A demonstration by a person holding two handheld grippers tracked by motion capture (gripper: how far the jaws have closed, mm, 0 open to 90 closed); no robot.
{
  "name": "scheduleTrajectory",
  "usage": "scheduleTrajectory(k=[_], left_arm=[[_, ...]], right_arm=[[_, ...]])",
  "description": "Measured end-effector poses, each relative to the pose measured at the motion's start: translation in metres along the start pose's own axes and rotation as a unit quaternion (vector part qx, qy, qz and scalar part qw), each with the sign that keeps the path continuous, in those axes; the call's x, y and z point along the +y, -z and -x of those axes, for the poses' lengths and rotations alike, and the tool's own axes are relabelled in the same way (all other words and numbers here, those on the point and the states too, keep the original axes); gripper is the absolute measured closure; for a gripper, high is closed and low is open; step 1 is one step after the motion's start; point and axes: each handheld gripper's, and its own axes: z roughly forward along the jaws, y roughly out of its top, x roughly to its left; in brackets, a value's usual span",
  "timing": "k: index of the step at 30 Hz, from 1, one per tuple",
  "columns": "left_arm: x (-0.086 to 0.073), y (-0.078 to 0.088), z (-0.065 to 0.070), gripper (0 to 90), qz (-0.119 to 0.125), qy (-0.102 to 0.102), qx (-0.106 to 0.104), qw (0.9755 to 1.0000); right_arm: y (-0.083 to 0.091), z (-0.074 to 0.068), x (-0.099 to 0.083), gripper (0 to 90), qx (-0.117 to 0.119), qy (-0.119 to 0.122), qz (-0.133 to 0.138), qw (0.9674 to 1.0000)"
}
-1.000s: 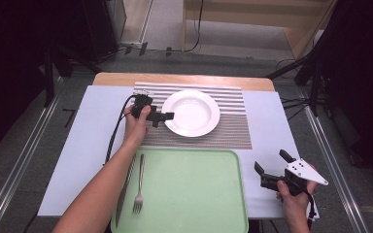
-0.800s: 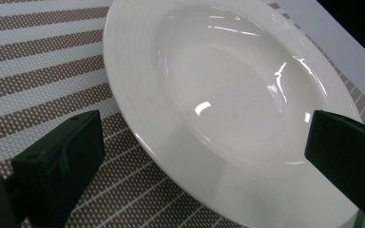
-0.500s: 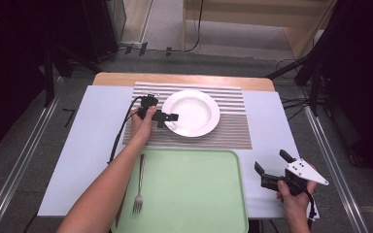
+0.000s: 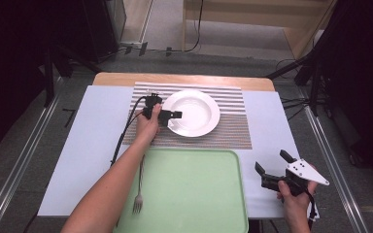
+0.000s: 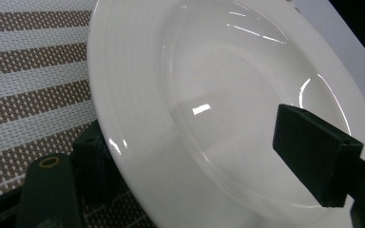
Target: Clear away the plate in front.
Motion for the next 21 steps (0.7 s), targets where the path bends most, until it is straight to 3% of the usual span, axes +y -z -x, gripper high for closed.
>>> scheduleTrajectory(k=[7,9,13,17,21], left_arm=[[-0.0005,-0.0006,0.0012,21.4,0.002,0.002,0.008,1.0000],[-0.0003,-0.0002,0.0019,25.5,0.003,0.005,0.022,0.9997],[0.0001,0.0021,-0.0003,45.2,0.003,0.025,0.047,0.9986],[0.0002,0.0020,0.0023,56.5,0.000,0.011,0.073,0.9973],[0.0012,0.0040,0.0010,57.8,-0.007,0.020,0.068,0.9974]], right_arm=[[-0.0012,0.0000,-0.0001,0.0,0.002,0.004,0.001,1.0000],[-0.0013,-0.0002,-0.0001,0.0,0.002,0.004,0.000,1.0000],[-0.0015,-0.0011,-0.0001,0.0,0.003,0.002,-0.003,1.0000],[-0.0012,-0.0015,0.0000,0.0,0.002,0.003,-0.003,1.0000],[-0.0009,-0.0003,-0.0001,0.0,0.001,0.005,-0.001,1.0000]])
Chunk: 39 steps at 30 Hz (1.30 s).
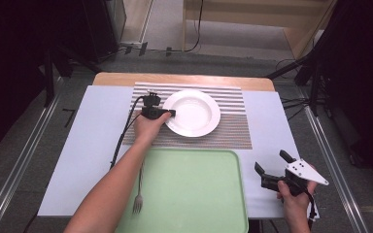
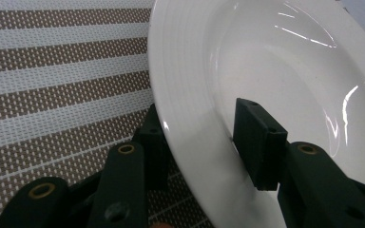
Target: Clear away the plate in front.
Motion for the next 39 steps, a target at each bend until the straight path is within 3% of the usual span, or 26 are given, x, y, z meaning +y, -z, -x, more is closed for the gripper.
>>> scheduleTrajectory(k=[3,5,6,7,10,13,21,24,28,34,39], left_arm=[[0.000,0.001,0.000,58.5,-0.004,0.005,-0.004,1.0000],[0.000,0.003,-0.004,61.5,-0.002,0.028,-0.038,0.9989],[0.000,0.004,-0.006,64.0,-0.002,0.034,-0.070,0.9970],[0.000,0.003,-0.002,68.5,-0.004,0.027,-0.072,0.9970],[0.000,0.007,0.006,71.0,0.009,0.000,-0.064,0.9979],[0.001,0.008,0.010,70.8,0.013,-0.010,-0.052,0.9985],[0.001,0.011,0.012,74.4,0.016,0.000,-0.068,0.9975],[0.003,0.011,0.014,76.9,0.020,0.014,-0.069,0.9973],[0.004,0.014,0.017,78.5,0.024,0.012,-0.068,0.9973],[0.006,0.018,0.026,82.4,0.053,0.010,-0.069,0.9961],[0.005,0.020,0.028,82.2,0.062,0.011,-0.069,0.9957]], right_arm=[[0.001,0.000,0.000,0.0,-0.001,-0.004,-0.003,1.0000],[0.001,0.001,0.000,0.0,-0.001,-0.004,-0.002,1.0000],[0.001,0.001,0.000,0.0,-0.001,-0.004,-0.002,1.0000],[0.001,0.001,0.000,0.0,-0.001,-0.004,-0.002,1.0000],[0.001,0.001,0.000,0.0,-0.001,-0.004,-0.002,1.0000],[0.001,0.001,0.000,0.0,-0.003,-0.002,-0.002,1.0000],[0.002,0.002,0.000,0.0,-0.002,-0.003,0.000,1.0000],[0.001,0.001,0.000,0.0,-0.002,-0.002,-0.002,1.0000],[0.001,0.001,0.000,0.0,-0.004,-0.001,-0.002,1.0000],[0.002,0.001,0.000,0.0,-0.003,-0.004,-0.002,1.0000],[0.002,0.002,0.000,0.0,-0.003,-0.002,0.001,1.0000]])
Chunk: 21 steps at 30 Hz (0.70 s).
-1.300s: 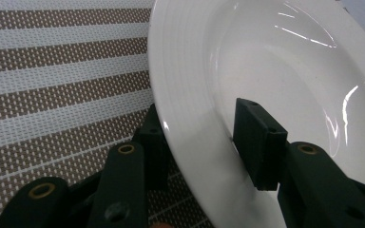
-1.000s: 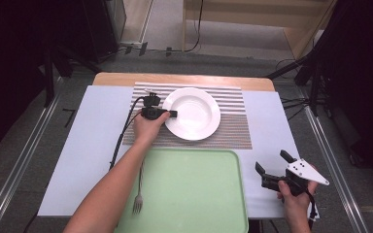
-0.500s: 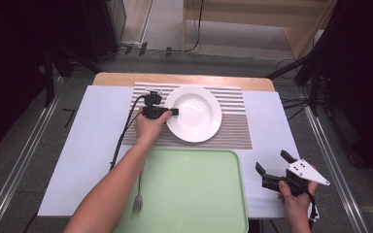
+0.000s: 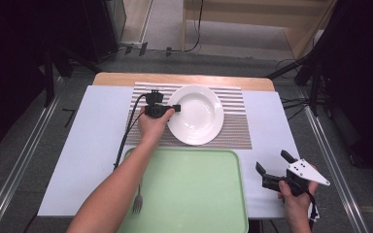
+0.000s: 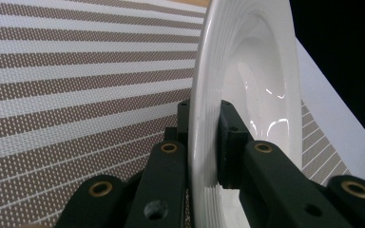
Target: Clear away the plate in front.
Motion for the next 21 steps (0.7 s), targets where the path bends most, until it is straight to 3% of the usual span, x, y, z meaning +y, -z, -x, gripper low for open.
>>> scheduleTrajectory(k=[12,21], left_arm=[[0.004,0.024,-0.006,82.1,0.024,0.008,-0.025,0.9994],[0.000,0.043,-0.015,82.0,0.029,0.013,-0.028,0.9991]], right_arm=[[-0.001,0.001,0.000,0.0,0.001,-0.001,-0.003,1.0000],[-0.002,-0.001,0.001,0.0,0.000,0.000,-0.004,1.0000]])
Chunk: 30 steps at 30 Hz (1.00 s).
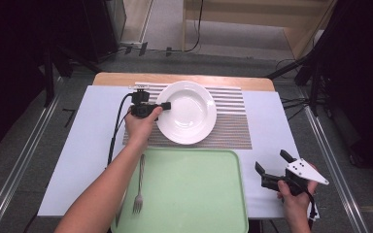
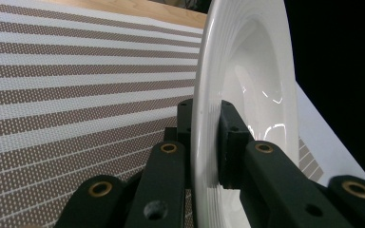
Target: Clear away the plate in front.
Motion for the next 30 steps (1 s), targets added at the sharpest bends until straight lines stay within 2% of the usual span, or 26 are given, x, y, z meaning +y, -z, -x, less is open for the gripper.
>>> scheduleTrajectory(k=[4,7,10,12,15,21,30], left_arm=[[-0.001,0.007,0.000,82.0,0.006,0.007,-0.008,0.9999],[-0.002,0.012,0.001,82.0,0.008,0.003,-0.012,0.9999],[-0.003,0.016,0.000,82.0,0.003,-0.002,-0.019,0.9998],[-0.004,0.017,0.000,82.1,0.000,0.004,-0.023,0.9997],[-0.006,0.021,0.000,82.1,-0.001,-0.002,-0.024,0.9997],[-0.010,0.027,-0.001,82.1,-0.001,-0.001,-0.030,0.9995],[-0.018,0.035,0.006,82.1,-0.006,-0.008,-0.043,0.9990]], right_arm=[[0.000,0.000,0.000,0.0,0.000,0.001,0.000,1.0000],[0.000,0.000,0.000,0.0,0.000,0.002,-0.001,1.0000],[0.000,0.000,0.000,0.0,0.001,-0.002,0.002,1.0000],[0.000,0.000,0.001,0.0,0.001,-0.002,0.004,1.0000],[0.000,0.000,0.001,0.0,-0.001,-0.001,0.005,1.0000],[0.001,0.000,0.001,0.0,-0.001,-0.004,0.006,1.0000],[0.000,-0.001,0.001,0.0,-0.002,-0.003,0.003,1.0000]])
